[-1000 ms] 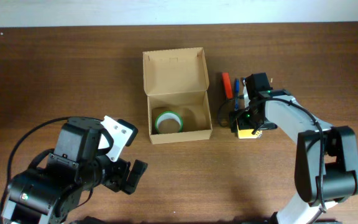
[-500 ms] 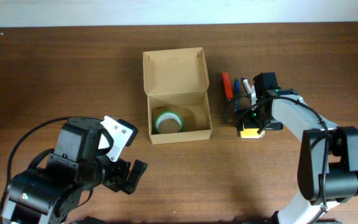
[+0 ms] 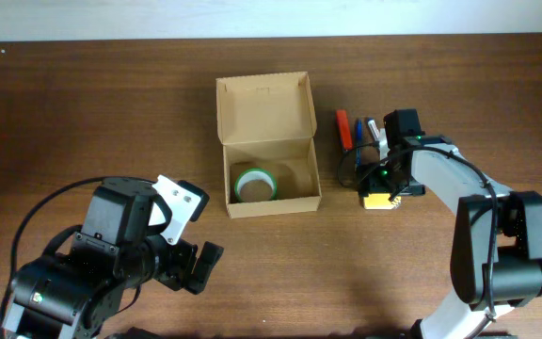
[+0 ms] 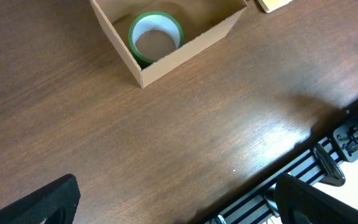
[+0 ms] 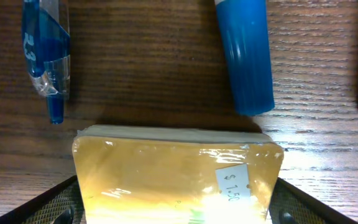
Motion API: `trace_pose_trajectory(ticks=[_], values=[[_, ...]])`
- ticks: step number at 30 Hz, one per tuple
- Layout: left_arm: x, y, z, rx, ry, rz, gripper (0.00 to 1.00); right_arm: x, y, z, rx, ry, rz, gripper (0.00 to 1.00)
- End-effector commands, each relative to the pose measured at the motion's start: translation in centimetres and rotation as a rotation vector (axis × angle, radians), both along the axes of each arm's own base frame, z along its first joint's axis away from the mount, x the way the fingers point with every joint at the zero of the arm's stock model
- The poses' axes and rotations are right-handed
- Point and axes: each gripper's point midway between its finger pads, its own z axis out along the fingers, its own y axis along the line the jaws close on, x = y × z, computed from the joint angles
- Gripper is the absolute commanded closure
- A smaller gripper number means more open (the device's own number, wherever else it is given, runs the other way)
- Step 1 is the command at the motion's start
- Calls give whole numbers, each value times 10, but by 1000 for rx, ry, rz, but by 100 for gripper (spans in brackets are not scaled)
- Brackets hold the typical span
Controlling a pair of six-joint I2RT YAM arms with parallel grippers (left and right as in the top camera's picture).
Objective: Pack container
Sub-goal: 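Lower the right gripper onto the yellow sticky-note pad and grasp it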
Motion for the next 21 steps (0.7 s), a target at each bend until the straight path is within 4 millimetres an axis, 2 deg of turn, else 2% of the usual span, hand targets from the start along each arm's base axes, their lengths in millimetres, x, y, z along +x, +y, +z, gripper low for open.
trace_pose_trajectory(ticks=[1, 10, 17, 21], values=[[-2, -2, 3, -7, -12, -22, 0, -8, 2, -10, 22, 32, 5, 9], [-2, -2, 3, -7, -12, -22, 0, -13, 3, -20, 28, 65, 5, 12], [-2, -2, 3, -7, -12, -22, 0, -14, 3, -20, 28, 71, 5, 22], [-2, -2, 3, -7, -12, -22, 0, -14, 3, -19, 28, 73, 0, 23]])
